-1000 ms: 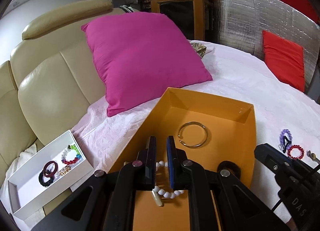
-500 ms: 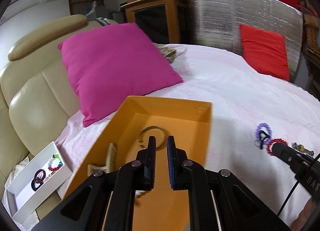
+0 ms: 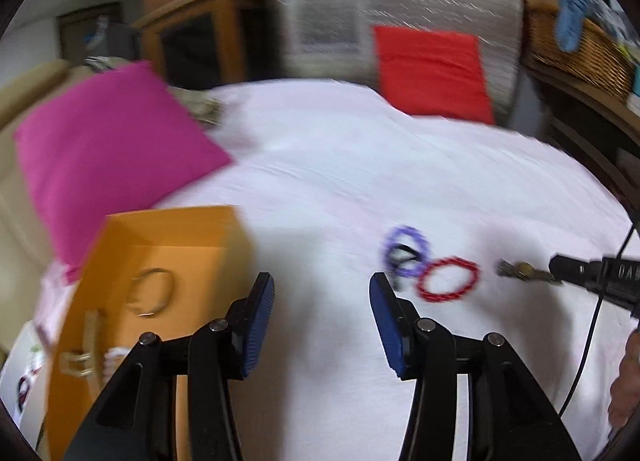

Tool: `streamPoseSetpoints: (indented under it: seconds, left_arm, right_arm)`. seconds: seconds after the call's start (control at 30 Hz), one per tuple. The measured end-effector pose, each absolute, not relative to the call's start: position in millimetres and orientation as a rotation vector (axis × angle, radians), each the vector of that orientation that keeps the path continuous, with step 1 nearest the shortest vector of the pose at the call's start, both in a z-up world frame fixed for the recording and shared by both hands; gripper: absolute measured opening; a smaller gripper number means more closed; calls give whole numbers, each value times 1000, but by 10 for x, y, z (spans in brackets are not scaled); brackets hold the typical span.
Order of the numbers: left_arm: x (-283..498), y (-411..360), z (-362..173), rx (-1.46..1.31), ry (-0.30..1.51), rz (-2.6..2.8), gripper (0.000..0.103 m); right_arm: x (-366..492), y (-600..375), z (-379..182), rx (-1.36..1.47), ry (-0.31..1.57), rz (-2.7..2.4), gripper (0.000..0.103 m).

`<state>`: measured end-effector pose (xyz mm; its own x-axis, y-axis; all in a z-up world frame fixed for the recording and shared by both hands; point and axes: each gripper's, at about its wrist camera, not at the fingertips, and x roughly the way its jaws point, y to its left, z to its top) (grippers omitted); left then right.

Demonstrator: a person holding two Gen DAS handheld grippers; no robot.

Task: Organize jewelry
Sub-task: 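Grasp the purple bead bracelet with the left tool while the right tool grasps the gold watch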

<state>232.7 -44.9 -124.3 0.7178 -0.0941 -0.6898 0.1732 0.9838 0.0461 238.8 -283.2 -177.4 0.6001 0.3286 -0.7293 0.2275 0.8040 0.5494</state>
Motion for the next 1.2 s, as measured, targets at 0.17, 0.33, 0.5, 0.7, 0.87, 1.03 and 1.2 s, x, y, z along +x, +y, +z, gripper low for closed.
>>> streamPoseSetpoints:
  seconds: [0.17, 0.33, 0.5, 0.7, 0.87, 1.03, 1.2]
  left_arm:
    - [2594, -747, -1520, 147, 818, -216, 50]
    - [2739, -869, -1638, 178, 808, -250, 50]
    - [2839, -1037, -1766, 198, 834, -313, 50]
    - [3028, -1051, -1905, 177, 898, -322, 10]
    - [3004, -946, -1844, 94, 909, -376, 6]
    - [2882, -829, -1673, 44, 905, -403, 5]
    - [2676, -673, -1469, 9, 873, -418, 5]
  right_arm:
    - [2347, -3229, -1823, 760, 982, -26, 12]
    - [2292, -3495, -1883, 829, 993, -88, 12]
    - [2261, -3602, -1956, 865, 1014, -125, 12]
    - [2316, -3571, -2000, 868, 1029, -126, 12]
    - [2337, -3616, -2057, 873, 1041, -139, 12]
    - [2334, -3729, -2155, 950, 1062, -139, 12]
    - [2340, -3785, -2291, 1072, 1083, -108, 13]
